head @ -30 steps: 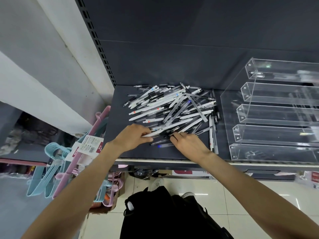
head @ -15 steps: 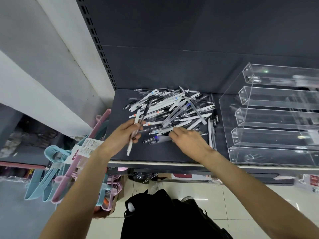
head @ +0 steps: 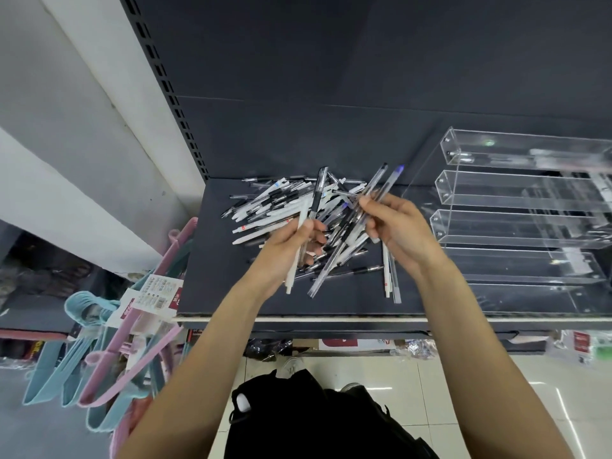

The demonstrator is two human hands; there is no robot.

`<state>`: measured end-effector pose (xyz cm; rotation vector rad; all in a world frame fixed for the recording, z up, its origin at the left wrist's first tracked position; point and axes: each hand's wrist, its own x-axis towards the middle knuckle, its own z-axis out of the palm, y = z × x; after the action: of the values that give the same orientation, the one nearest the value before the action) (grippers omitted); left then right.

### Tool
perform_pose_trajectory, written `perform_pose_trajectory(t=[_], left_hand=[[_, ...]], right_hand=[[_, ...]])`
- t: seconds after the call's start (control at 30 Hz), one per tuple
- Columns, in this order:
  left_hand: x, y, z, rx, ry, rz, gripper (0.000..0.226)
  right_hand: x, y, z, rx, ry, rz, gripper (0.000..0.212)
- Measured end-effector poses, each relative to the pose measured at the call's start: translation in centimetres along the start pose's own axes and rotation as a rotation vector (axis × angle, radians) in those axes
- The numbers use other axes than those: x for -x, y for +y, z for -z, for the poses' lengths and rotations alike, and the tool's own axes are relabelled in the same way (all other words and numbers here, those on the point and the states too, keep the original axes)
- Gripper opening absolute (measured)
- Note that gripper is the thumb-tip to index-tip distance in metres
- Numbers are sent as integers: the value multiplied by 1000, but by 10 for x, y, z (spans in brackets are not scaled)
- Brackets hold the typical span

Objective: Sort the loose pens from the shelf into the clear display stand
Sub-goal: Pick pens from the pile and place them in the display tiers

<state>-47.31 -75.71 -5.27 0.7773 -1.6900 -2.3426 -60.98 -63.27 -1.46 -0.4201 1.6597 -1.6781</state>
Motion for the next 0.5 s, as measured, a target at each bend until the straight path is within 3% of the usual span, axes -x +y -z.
perform_pose_trajectory(t=[0.27, 0.37, 0.5], left_hand=[[9, 1, -22, 86, -123, 105, 33], [11, -4, -25, 2, -86, 43, 32], [13, -9, -26, -30, -7, 6, 23]], right_hand=[[-3, 4, -2, 258, -25, 40, 12], [-4, 9, -4, 280, -16, 41, 16], [-5, 12, -7, 234, -40, 22, 4]])
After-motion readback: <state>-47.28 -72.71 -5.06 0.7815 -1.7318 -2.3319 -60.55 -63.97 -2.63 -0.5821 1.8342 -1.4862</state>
